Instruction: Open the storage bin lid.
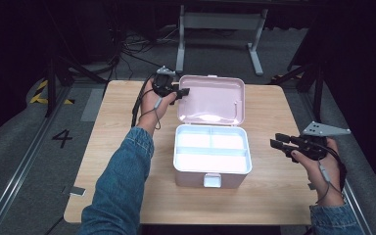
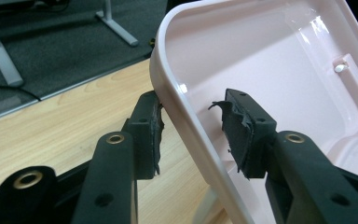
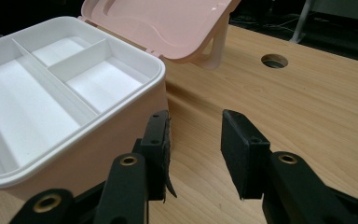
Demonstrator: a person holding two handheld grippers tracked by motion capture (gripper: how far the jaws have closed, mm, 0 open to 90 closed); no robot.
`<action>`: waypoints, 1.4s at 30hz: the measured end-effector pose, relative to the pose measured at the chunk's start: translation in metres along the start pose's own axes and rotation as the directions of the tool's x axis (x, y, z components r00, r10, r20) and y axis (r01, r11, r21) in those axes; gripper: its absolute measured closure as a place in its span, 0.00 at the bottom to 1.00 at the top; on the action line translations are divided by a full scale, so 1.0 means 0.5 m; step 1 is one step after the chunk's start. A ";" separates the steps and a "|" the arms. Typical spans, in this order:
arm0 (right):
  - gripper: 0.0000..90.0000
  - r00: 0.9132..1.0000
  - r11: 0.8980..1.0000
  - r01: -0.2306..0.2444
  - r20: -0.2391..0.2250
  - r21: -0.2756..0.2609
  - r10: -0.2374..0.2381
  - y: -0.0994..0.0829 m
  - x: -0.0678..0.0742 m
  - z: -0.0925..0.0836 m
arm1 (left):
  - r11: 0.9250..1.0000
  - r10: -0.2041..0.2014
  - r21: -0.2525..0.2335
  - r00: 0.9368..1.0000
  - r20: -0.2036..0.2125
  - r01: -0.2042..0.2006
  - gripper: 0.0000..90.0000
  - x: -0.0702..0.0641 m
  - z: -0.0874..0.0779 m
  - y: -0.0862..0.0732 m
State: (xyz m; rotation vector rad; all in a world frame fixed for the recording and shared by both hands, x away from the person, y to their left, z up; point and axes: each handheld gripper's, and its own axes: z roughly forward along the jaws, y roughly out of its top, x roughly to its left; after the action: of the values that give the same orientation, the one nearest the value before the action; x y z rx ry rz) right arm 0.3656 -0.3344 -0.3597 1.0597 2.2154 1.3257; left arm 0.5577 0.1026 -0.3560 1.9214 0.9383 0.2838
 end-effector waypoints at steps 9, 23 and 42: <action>0.69 1.000 1.000 0.000 0.000 0.006 0.000 -0.003 -0.003 0.003 | 0.998 -0.056 0.024 0.998 0.022 0.055 0.64 0.018 0.019 -0.017; 0.69 1.000 1.000 -0.010 -0.004 0.020 0.010 -0.006 -0.004 0.009 | 0.996 -0.038 0.077 0.999 -0.026 0.040 0.64 0.026 0.041 -0.033; 0.69 1.000 0.999 -0.011 -0.009 0.030 0.012 -0.010 -0.005 0.015 | 0.989 -0.071 0.128 0.997 -0.019 0.073 0.64 0.034 0.061 -0.056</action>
State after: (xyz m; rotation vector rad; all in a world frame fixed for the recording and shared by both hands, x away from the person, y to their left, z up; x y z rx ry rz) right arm 0.3696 -0.3331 -0.3679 1.0807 2.2458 1.3089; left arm 0.5720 0.1020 -0.3983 2.0000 1.0556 0.1990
